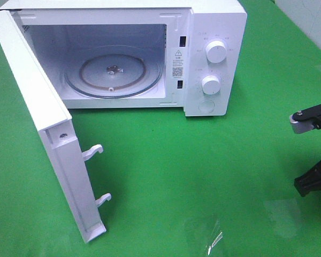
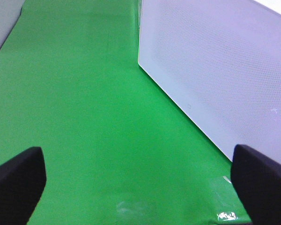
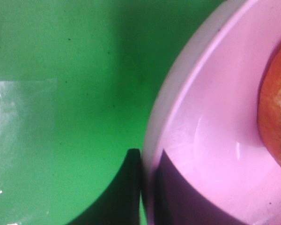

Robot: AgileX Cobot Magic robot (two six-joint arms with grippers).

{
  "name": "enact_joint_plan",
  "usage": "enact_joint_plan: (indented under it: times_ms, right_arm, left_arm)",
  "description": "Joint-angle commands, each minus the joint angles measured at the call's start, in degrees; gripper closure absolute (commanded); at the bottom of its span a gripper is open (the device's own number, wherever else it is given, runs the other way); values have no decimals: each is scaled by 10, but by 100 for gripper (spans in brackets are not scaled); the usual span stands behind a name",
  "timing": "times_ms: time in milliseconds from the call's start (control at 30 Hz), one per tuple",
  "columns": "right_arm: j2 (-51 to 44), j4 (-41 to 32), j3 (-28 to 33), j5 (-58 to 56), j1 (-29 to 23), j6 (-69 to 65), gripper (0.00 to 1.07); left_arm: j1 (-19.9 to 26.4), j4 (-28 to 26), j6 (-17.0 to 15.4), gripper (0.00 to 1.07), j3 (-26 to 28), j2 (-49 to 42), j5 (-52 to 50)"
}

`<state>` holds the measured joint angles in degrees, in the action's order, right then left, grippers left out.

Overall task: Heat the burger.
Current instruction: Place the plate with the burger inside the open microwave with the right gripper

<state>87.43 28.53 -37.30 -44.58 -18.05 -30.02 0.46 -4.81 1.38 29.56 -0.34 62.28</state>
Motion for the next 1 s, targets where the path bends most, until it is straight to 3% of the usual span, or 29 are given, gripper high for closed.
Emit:
enact_joint_plan:
  times_ms: [33,300,633,1000]
  right_arm:
    - [-14,35,1,-32,-10,-9,107]
    - [-50,40,1,-83,-42,5,107]
    - [-87,30,1,-111,-46,23,107]
    - [-108,32,1,-154,-105,41,107]
  left_arm:
    - [-2,1,-2,5,0,-9,-10]
    - [-2,1,-2,5,0,-9,-10]
    - [-2,1,-2,5,0,-9,-10]
    - [-2,1,-1,5,0,-9,-10]
